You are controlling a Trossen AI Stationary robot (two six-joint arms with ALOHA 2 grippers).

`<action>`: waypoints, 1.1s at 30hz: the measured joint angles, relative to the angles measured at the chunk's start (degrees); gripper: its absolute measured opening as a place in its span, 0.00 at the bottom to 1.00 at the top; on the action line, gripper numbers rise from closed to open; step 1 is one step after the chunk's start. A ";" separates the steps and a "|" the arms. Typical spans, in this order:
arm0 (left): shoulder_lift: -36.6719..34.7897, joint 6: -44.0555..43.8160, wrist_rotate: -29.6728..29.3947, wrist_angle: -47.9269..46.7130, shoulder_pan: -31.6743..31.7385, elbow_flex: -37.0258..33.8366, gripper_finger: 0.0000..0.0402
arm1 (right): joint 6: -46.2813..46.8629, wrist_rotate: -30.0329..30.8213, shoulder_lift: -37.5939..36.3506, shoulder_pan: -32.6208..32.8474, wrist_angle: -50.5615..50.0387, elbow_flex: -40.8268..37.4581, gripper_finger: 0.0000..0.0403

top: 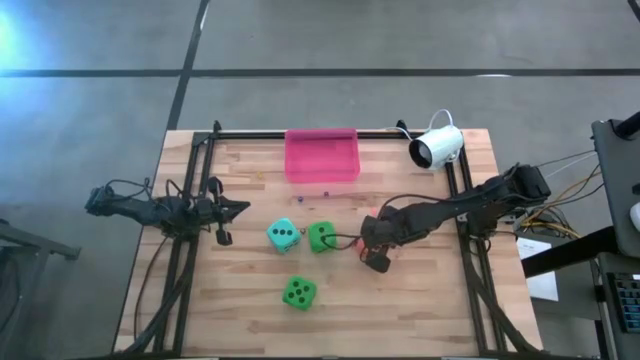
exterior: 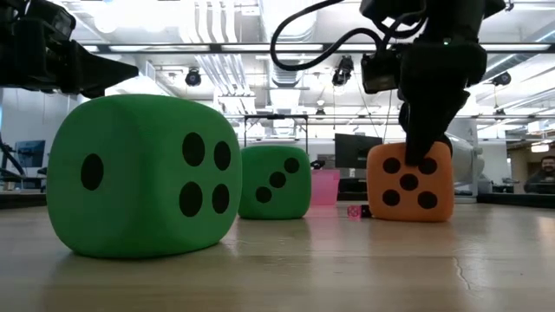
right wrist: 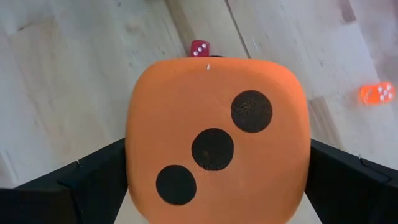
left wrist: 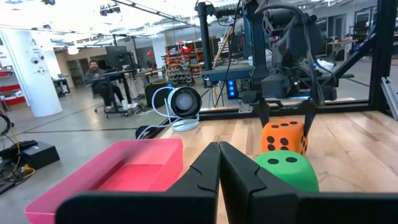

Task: Pick & Place Dice
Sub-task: Put the large orange dice into the pink bin

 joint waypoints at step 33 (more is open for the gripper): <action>-0.02 -0.01 0.00 -0.01 0.00 0.00 0.04 | -0.28 -0.43 0.15 0.17 3.10 -1.18 0.89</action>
